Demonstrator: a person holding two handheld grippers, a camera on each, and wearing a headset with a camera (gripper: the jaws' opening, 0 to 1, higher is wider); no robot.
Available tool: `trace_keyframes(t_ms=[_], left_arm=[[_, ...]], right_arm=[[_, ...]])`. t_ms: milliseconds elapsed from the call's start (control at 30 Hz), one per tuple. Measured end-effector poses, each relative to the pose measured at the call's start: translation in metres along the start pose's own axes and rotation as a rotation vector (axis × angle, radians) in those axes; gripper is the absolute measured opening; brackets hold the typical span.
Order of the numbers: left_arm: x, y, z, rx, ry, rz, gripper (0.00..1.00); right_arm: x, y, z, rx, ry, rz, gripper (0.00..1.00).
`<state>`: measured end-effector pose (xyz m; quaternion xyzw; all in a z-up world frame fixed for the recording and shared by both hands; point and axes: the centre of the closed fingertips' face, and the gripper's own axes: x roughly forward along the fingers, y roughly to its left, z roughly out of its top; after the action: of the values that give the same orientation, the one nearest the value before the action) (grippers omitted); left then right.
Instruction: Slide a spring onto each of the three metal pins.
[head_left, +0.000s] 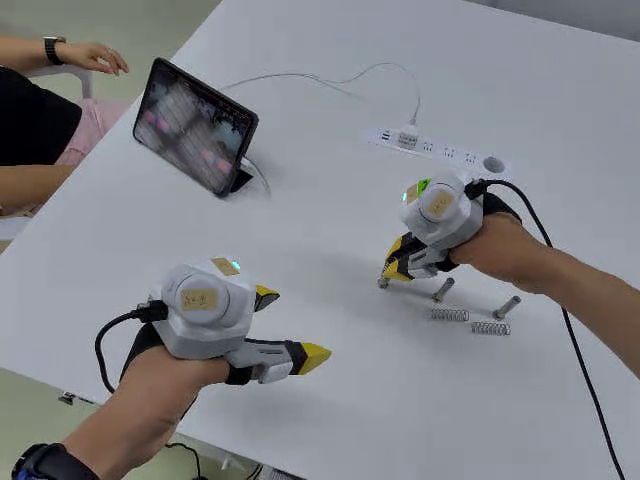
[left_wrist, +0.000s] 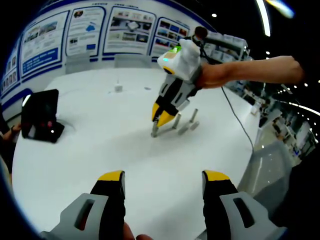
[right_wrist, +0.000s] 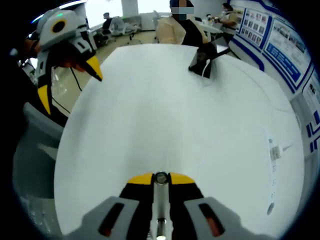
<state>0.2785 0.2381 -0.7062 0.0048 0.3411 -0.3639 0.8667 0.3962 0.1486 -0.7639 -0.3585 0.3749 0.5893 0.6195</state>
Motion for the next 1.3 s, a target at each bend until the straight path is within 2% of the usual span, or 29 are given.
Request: trace_keyframes(t_ms=[333,767,1100,1300], left_arm=[[-0.002,0.004,-0.003,-0.010,0.001,0.012,0.63],[-0.002,0.004,-0.002,-0.012,-0.001,0.012,0.63],[-0.003,0.002,0.002,-0.006,-0.010,0.009,0.63],[-0.003,-0.001,0.004,0.000,-0.015,0.004,0.63]], right_arm=[[0.008,0.000,-0.006,0.009,0.011,0.018,0.12],[0.011,0.003,-0.007,0.015,0.017,0.024,0.14],[0.000,0.002,-0.003,0.073,-0.017,0.000,0.29],[-0.012,0.005,0.001,0.099,-0.042,-0.012,0.31]])
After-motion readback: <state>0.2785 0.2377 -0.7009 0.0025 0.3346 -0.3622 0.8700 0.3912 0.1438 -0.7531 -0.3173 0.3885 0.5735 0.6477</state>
